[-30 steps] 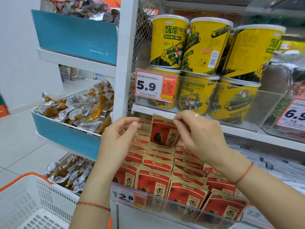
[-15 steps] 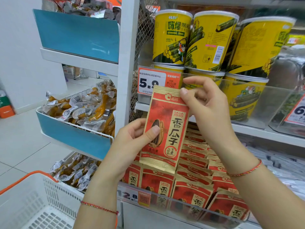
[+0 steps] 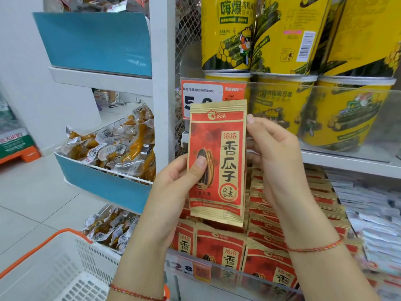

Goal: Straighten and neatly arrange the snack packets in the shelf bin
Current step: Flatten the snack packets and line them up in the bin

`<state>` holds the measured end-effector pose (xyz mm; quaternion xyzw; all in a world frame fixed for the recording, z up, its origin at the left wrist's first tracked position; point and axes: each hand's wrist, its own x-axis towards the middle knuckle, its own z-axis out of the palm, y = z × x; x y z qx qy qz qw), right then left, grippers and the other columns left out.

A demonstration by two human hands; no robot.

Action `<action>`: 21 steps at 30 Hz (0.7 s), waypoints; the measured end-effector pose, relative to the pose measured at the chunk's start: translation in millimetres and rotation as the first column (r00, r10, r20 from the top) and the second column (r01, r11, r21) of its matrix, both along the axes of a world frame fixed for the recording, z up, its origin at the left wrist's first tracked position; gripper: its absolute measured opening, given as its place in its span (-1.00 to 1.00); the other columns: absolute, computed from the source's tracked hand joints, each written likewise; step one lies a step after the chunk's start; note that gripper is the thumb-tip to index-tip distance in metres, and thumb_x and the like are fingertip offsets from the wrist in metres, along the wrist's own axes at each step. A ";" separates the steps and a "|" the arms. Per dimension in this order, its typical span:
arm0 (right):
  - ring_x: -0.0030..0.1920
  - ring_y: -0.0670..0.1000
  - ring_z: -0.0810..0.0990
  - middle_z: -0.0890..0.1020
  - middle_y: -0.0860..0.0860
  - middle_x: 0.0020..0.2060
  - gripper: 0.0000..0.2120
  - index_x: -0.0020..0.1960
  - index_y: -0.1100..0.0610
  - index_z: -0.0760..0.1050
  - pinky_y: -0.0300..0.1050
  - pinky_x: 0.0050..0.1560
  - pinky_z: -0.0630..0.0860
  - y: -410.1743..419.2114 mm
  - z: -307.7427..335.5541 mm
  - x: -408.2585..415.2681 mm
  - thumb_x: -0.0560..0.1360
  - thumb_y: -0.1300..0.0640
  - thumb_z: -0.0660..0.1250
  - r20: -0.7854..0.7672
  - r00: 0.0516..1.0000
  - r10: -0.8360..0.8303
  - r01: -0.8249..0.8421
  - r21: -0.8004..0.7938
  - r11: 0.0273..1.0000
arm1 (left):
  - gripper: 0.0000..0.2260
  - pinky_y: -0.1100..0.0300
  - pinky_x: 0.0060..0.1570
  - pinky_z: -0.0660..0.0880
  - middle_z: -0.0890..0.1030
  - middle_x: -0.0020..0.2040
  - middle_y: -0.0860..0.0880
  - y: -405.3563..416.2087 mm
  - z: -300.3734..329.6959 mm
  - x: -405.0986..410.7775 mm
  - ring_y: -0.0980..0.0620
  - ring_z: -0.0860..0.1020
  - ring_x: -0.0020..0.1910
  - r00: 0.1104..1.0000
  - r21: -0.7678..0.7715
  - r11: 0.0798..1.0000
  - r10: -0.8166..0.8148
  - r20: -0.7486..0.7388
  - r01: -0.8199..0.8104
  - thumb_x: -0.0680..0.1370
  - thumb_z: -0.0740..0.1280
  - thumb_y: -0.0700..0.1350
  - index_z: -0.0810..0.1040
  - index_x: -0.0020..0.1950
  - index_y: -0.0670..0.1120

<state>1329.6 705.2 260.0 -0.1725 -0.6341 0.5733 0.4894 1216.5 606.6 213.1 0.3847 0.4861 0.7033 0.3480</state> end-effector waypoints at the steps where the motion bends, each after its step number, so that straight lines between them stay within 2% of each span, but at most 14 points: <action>1: -0.24 -0.14 0.66 0.70 -0.05 -0.25 -0.77 -0.12 0.10 0.62 -0.34 -0.32 0.50 1.3 -1.0 1.4 0.60 0.10 0.22 0.007 1.000 -0.002 0.002 0.010 1.000 | -0.70 0.19 -0.12 0.62 0.72 0.00 -0.10 1.0 -1.7 0.7 -0.04 0.70 -0.04 1.000 0.002 1.000 0.004 0.005 -0.004 0.52 0.28 -0.03 0.61 0.17 -0.12; 5: -0.25 -0.04 0.67 0.72 0.01 -0.21 -0.81 -0.10 0.09 0.63 -0.26 -0.35 0.54 4.9 -5.3 9.9 0.57 0.13 0.26 0.037 0.999 -0.007 0.005 0.037 0.999 | -0.73 0.14 -0.08 0.63 0.72 0.01 -0.07 4.4 -9.0 7.1 -0.02 0.69 -0.04 0.998 0.019 0.998 0.057 0.020 -0.058 0.53 0.28 -0.03 0.64 0.16 -0.04; 11: -0.25 -0.04 0.67 0.72 0.06 -0.19 -0.83 -0.06 0.15 0.63 -0.26 -0.34 0.54 5.0 -12.6 19.7 0.54 0.11 0.29 0.015 1.000 -0.017 0.018 -0.051 0.999 | -0.76 0.28 -0.24 0.58 0.72 -0.02 0.00 10.7 -11.9 18.1 0.10 0.69 -0.13 0.997 0.039 0.996 0.076 -0.013 -0.076 0.58 0.23 -0.04 0.63 0.18 0.04; 14: -0.25 -0.01 0.67 0.72 0.06 -0.22 -0.86 -0.08 0.15 0.63 -0.25 -0.33 0.55 1.2 -14.1 18.9 0.54 0.13 0.31 0.005 0.999 -0.034 0.034 -0.061 0.998 | -0.69 0.35 -0.20 0.56 0.69 0.05 0.17 15.3 -15.1 20.5 0.22 0.66 -0.04 0.992 0.046 0.993 0.113 -0.063 -0.110 0.64 0.18 -0.08 0.48 0.32 0.20; 16: -0.25 0.00 0.68 0.71 0.05 -0.24 -0.86 -0.10 0.15 0.62 -0.26 -0.36 0.53 -1.5 -14.7 18.4 0.54 0.14 0.31 -0.005 0.999 -0.053 0.052 -0.063 0.997 | -0.65 0.35 -0.10 0.55 0.64 0.11 0.30 14.2 -18.8 21.8 0.29 0.62 0.06 0.980 0.067 0.992 0.117 -0.160 -0.108 0.65 0.16 -0.06 0.38 0.37 0.31; 18: -0.29 -0.02 0.67 0.71 0.06 -0.26 -0.86 -0.12 0.17 0.62 -0.28 -0.38 0.51 -3.7 -13.4 18.8 0.54 0.16 0.32 -0.030 0.999 -0.042 0.039 -0.082 0.996 | -0.65 0.34 -0.05 0.56 0.63 0.14 0.28 15.9 -20.1 19.3 0.26 0.61 0.10 0.977 0.058 0.996 0.082 -0.199 -0.072 0.62 0.20 0.03 0.39 0.40 0.27; 19: -0.31 -0.02 0.66 0.70 0.08 -0.27 -0.86 -0.12 0.19 0.62 -0.28 -0.37 0.52 -4.9 -12.4 18.8 0.53 0.17 0.32 -0.046 0.999 -0.025 0.020 -0.096 0.995 | -0.61 0.34 -0.03 0.56 0.64 0.17 0.21 18.3 -13.3 18.5 0.22 0.61 0.13 0.971 0.056 0.997 0.059 -0.232 -0.047 0.58 0.24 0.14 0.40 0.43 0.22; 21: -0.34 -0.02 0.65 0.70 0.10 -0.29 -0.87 -0.13 0.21 0.63 -0.26 -0.35 0.54 -7.6 -11.1 17.6 0.52 0.18 0.34 -0.065 0.998 0.000 -0.007 -0.108 0.994 | -0.31 0.30 0.02 0.56 0.60 0.28 0.10 19.9 -8.2 19.7 0.12 0.58 0.23 0.942 0.038 0.997 -0.049 -0.333 0.066 0.43 0.27 0.42 0.36 0.48 0.13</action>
